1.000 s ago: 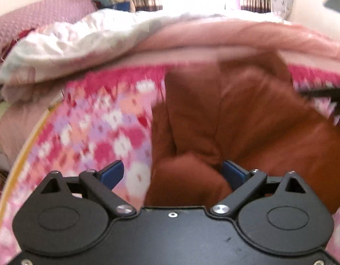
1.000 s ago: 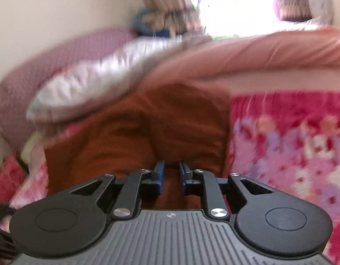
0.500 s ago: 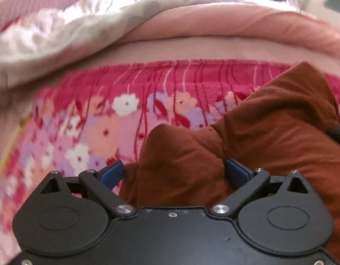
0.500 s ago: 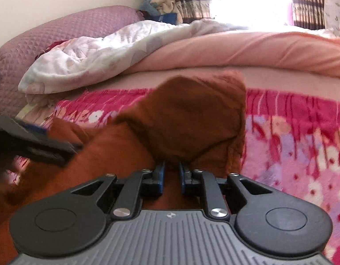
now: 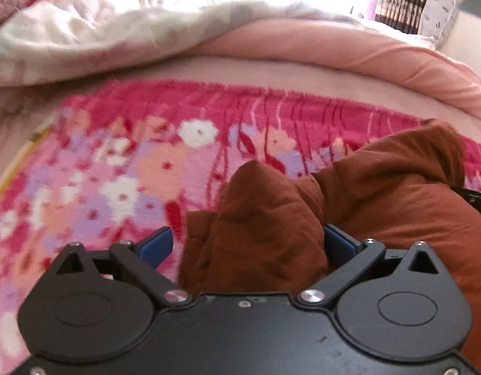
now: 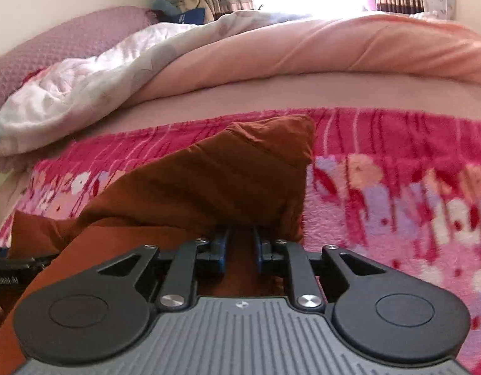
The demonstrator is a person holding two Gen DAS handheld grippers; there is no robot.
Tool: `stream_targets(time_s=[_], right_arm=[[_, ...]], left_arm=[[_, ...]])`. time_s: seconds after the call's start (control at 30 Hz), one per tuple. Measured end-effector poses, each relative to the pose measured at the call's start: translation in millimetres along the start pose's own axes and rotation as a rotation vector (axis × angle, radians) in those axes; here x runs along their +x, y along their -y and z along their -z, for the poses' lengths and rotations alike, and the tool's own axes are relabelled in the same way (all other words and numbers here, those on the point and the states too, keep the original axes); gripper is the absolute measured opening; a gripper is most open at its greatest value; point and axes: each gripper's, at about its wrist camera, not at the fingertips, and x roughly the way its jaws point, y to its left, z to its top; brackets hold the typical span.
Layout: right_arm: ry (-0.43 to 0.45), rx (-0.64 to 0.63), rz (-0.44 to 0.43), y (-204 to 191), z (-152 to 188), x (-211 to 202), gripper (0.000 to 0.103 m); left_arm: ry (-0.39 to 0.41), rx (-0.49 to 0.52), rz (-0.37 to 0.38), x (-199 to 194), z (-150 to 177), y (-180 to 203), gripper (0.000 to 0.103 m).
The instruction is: Fold large clothes
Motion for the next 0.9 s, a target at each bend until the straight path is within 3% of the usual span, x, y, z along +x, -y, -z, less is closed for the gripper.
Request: stream_targets(time_s=[0.13,0.2,0.3,0.4,0.5,0.57,0.67,0.73,0.8,0.87,0.9], right_arm=[[0.059,0.015,-0.106,-5,7,-64,0.022],[0.069,-0.001,-0.144,-14,21,-95,0.022],[0.057,-0.040,-0.158,-31,47,-125,0.022],[0.033,-0.085,-0.096,-46,70,-126,0.022],[0.025,-0.066,-0.083,-45,84,-112,0.022],[0.054,-0.121,-0.038,-52,95,-103,0.022],[0.099,-0.198,0.022,-67,102,-111,0.023],[0.115,-0.182,0.000,-64,99,-126,0.023],[0.123,-0.117,-0.072,-50,95,-147,0.034],[0.109,-0.029,-0.129,-32,98,-167,0.080],[0.099,0.010,-0.157,-23,102,-175,0.081]], left_arm=[[0.100,0.057,-0.066,-66,15,1,0.103],[0.142,0.118,-0.139,-91,32,6,0.102],[0.131,0.186,-0.191,-97,56,10,0.102],[0.045,0.174,-0.166,-67,72,3,0.103],[0.051,0.080,-0.122,-40,89,-8,0.103],[0.059,0.024,-0.105,-36,93,-10,0.103],[0.050,0.049,-0.100,-42,90,-11,0.103],[0.056,0.044,-0.088,-60,89,-18,0.103],[0.061,0.026,-0.074,-80,91,-25,0.103],[0.070,0.003,-0.044,-102,96,-32,0.103],[0.068,0.005,-0.029,-111,100,-30,0.103]])
